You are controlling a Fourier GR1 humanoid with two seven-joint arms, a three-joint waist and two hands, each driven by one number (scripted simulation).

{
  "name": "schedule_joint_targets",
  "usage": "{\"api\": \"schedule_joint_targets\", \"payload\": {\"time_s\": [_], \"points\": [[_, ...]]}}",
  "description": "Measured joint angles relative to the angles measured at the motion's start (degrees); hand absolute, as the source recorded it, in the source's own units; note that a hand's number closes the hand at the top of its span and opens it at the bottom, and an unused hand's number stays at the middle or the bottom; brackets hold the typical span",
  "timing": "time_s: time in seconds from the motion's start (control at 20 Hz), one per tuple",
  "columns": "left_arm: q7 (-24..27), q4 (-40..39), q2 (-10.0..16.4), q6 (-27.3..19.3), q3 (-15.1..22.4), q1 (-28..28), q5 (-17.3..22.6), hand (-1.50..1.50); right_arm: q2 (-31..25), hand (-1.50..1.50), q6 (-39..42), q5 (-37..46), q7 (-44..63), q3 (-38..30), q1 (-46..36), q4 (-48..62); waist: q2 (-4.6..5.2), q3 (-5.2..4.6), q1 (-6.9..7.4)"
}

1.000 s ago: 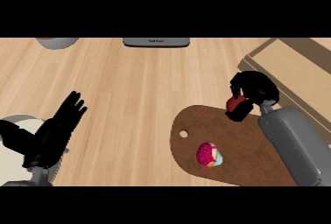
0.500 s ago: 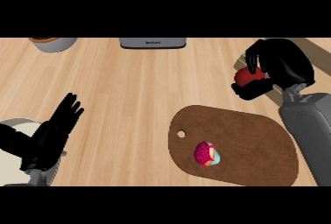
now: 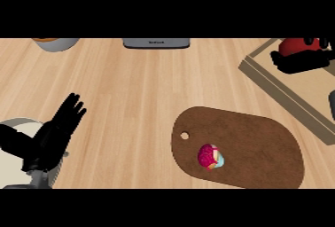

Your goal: Pick the tomato from the cutting board and place it in the cardboard box

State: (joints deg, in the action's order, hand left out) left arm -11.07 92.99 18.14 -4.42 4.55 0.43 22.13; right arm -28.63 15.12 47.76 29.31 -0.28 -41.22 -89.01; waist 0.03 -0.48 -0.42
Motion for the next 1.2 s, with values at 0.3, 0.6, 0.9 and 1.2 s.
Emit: {"api": "schedule_joint_targets", "payload": {"time_s": [0.3, 0.6, 0.9, 1.2], "points": [[-0.71, 0.27, 0.16, -0.02, 0.37, -0.39, -0.41, 0.0, -4.61, 1.5, -0.62, 0.2, -3.27, -4.9, -1.37, 6.0, 0.37, -0.09, 0.47], [-0.31, -0.16, -0.2, 0.15, 0.42, -0.93, -0.48, 0.0, -7.5, 1.5, -4.59, 0.61, -11.97, -7.32, -1.59, 15.62, 0.5, 0.06, 0.94], [0.02, -0.3, -0.17, 0.64, 0.7, -1.3, -0.84, 0.0, -7.49, 1.5, -10.59, 1.46, -19.75, -8.54, -2.23, 25.9, 0.67, 0.07, 1.35], [-0.47, -0.34, -0.39, 0.38, 0.76, -1.69, -0.99, 0.0, -6.57, 1.5, -15.16, 1.71, -26.05, -9.83, -3.02, 37.22, 0.8, 0.07, 1.7]]}}
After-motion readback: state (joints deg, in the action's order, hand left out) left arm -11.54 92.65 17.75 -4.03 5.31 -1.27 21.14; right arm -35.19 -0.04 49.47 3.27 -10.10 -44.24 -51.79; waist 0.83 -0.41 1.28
